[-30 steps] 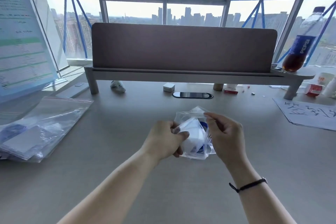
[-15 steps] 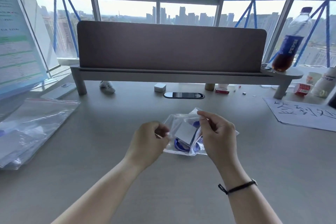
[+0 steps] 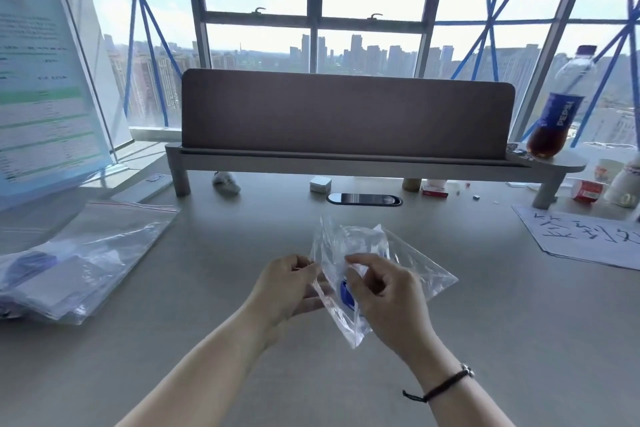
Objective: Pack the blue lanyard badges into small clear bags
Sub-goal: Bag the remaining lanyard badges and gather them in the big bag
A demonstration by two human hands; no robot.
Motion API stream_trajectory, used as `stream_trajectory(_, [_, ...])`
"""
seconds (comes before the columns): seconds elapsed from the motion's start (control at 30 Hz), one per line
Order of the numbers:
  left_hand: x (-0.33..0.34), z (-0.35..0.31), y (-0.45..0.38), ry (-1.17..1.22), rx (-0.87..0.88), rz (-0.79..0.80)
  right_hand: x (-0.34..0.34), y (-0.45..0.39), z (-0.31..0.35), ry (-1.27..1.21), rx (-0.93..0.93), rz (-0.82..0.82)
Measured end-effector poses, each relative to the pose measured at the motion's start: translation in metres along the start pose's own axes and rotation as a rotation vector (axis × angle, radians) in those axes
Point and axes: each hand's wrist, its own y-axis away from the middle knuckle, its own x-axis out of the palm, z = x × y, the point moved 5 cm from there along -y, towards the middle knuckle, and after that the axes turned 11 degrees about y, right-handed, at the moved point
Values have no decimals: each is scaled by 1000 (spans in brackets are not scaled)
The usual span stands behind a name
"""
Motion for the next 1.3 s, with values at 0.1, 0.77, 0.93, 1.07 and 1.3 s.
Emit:
stream_trajectory(0.1, [4,-16,13,63,15,60,12,6,21,141,-103,100])
stream_trajectory(0.77, [29,-166,105,-748,468,394,-78,-40,97,-269,36,129])
stream_trajectory(0.93, [39,-186,127,-918,473,463,-91,-37,127,-610,-2,202])
stream_trajectory(1.07, [42,-196,133,-955,514,459,-95,-37,136,-640,23,203])
stream_trajectory(1.3, [37,-207,133,-1050,838,330,-119,-49,128,-679,45,-39])
